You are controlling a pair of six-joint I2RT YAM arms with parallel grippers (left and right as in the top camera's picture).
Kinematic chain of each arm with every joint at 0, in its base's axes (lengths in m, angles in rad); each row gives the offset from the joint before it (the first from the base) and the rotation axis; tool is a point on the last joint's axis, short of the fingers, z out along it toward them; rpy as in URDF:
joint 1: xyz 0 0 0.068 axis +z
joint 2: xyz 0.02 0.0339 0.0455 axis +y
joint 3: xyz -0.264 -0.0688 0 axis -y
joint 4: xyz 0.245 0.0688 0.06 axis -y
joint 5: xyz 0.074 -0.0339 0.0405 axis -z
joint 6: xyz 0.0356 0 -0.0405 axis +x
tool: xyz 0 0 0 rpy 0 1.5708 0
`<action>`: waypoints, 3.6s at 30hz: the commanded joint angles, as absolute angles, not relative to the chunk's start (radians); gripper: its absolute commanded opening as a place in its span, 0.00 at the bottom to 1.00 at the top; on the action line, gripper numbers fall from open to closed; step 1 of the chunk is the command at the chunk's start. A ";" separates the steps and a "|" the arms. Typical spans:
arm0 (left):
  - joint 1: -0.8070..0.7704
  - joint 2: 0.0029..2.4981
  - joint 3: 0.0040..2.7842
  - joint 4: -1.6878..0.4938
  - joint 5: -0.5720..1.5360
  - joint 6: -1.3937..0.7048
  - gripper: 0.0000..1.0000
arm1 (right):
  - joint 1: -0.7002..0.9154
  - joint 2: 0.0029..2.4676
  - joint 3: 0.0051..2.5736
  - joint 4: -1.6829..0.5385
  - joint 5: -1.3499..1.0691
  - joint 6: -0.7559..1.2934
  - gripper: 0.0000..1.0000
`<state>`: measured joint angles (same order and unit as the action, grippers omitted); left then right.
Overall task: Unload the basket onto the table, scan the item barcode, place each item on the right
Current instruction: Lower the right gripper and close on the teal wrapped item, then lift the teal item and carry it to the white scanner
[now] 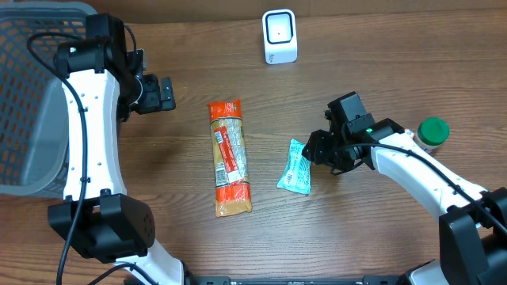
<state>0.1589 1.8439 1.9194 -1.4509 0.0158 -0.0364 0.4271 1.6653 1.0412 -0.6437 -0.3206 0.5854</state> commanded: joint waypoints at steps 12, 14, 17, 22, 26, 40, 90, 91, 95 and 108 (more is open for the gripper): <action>0.157 1.819 1.938 -1.451 0.023 -0.022 1.00 | 0.433 1.765 1.033 -0.640 -0.390 0.636 0.53; 0.157 1.819 1.938 -1.451 0.023 -0.022 1.00 | 0.435 1.777 1.033 -0.640 -0.407 0.637 0.53; 0.157 1.819 1.938 -1.451 0.023 -0.022 1.00 | 0.440 1.785 1.033 -0.636 -0.401 0.636 0.53; 0.157 1.819 1.938 -1.451 0.023 -0.022 1.00 | 0.440 1.785 1.033 -0.608 -0.386 0.636 0.53; 0.157 1.819 1.938 -1.451 0.023 -0.022 1.00 | 0.450 1.785 1.033 -0.607 -0.366 0.636 0.53; 0.157 1.819 1.938 -1.451 0.023 -0.022 1.00 | 0.532 1.810 1.033 -0.552 -0.233 0.738 0.52; 0.157 1.819 1.938 -1.451 0.023 -0.022 1.00 | 0.377 1.361 1.030 -0.635 -0.494 0.119 0.04; 0.157 1.819 1.938 -1.451 0.023 -0.022 1.00 | 0.377 1.350 1.035 -0.644 -0.473 0.118 0.04; 0.157 1.819 1.938 -1.451 0.023 -0.022 1.00 | 0.377 1.344 1.085 -0.702 -0.395 0.118 0.04; 0.157 1.819 1.938 -1.451 0.023 -0.022 1.00 | 0.377 1.639 1.763 -1.200 -0.119 0.118 0.03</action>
<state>0.1589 1.8439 1.9194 -1.4513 0.0174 -0.0364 0.3740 1.5375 1.5726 -1.1454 -0.2276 0.1341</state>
